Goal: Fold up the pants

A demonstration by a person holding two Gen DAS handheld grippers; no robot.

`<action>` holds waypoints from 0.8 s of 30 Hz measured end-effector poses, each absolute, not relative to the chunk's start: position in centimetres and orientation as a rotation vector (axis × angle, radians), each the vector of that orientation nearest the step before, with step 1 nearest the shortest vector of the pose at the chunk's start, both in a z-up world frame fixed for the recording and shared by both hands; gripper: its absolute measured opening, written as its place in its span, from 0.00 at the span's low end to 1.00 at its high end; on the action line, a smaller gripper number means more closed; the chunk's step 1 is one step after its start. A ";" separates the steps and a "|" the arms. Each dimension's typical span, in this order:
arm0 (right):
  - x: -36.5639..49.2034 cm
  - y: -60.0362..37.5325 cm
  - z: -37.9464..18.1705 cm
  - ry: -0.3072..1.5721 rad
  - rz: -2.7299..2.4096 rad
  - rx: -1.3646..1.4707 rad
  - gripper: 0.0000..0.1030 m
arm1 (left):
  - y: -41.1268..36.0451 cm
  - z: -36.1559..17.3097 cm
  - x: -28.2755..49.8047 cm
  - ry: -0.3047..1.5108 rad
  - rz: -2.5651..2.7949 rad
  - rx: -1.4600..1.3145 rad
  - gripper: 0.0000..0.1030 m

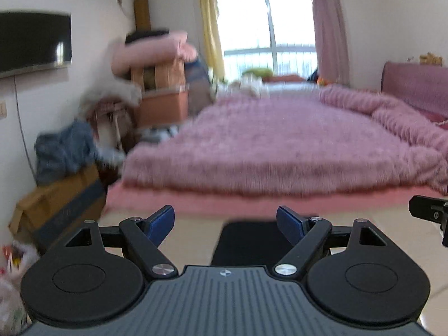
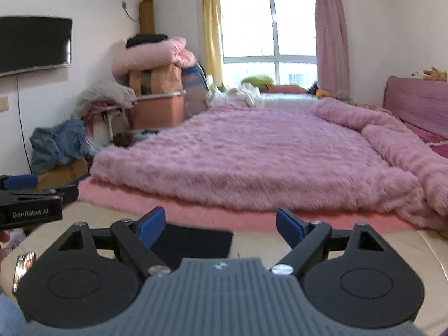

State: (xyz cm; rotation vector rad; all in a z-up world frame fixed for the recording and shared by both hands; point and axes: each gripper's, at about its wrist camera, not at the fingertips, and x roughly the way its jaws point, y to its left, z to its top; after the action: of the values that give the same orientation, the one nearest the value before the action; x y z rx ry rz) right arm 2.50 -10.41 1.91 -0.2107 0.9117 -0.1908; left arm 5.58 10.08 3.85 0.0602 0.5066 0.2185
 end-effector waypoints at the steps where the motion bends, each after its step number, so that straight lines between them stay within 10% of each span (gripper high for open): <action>1: 1.9 -10.1 1.7 0.928 -0.201 -0.212 0.80 | 10.0 3.3 5.3 0.535 0.213 0.042 0.92; 4: 0.0 -9.6 0.7 0.980 -0.205 -0.216 0.80 | 10.0 1.7 4.8 0.615 0.203 0.020 0.81; 24: -5.0 -8.2 -6.4 1.209 -0.215 -0.283 0.80 | 8.9 -4.2 2.2 0.792 0.210 0.024 0.86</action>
State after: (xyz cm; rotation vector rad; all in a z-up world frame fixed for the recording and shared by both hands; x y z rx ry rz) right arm -4.99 -8.17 -6.44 -0.2830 1.2092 -0.2147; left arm 2.18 8.92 -4.23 0.0240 0.7922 0.2103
